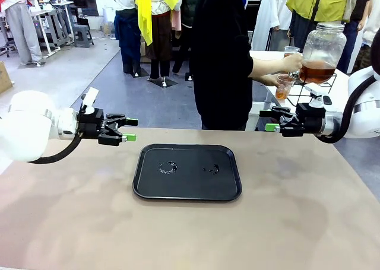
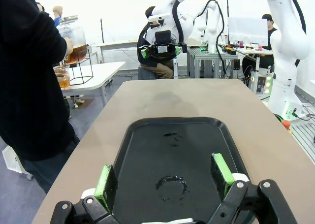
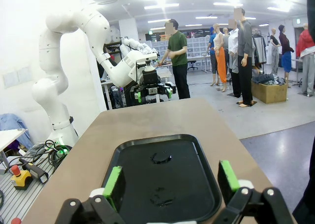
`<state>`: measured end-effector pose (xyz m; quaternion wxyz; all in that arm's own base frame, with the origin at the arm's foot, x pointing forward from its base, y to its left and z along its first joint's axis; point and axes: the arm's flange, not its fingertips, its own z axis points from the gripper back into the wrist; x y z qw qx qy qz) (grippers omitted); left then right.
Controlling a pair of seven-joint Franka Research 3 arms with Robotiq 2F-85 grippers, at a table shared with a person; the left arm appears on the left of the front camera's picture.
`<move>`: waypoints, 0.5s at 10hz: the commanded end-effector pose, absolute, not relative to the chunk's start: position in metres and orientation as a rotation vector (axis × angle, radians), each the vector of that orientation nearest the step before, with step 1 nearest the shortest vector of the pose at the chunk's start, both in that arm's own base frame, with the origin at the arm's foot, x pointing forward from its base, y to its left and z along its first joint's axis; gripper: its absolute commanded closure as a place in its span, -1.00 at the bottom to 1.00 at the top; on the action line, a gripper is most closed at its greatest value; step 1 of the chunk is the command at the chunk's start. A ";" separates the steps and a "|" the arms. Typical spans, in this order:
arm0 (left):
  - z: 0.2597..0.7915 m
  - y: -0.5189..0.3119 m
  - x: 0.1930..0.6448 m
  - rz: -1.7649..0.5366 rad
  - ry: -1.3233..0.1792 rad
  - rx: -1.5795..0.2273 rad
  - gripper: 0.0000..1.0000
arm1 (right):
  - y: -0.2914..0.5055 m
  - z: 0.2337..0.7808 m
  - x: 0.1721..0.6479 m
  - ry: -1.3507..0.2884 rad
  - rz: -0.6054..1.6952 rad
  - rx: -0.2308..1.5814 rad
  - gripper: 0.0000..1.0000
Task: Pour the drink into the iced cup.
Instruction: Open the gripper to release the iced cup you were holding.
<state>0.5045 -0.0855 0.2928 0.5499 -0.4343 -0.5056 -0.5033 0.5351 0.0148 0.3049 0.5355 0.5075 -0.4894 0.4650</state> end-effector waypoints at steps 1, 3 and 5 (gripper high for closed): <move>0.295 -0.086 0.506 -1.184 -1.189 -1.026 -1.00 | 0.015 0.308 0.536 -1.170 1.114 1.207 -1.00; 0.295 -0.086 0.506 -1.184 -1.189 -1.026 -1.00 | 0.015 0.308 0.536 -1.170 1.114 1.207 -1.00; 0.295 -0.086 0.506 -1.184 -1.189 -1.026 -1.00 | 0.015 0.308 0.536 -1.170 1.114 1.207 -1.00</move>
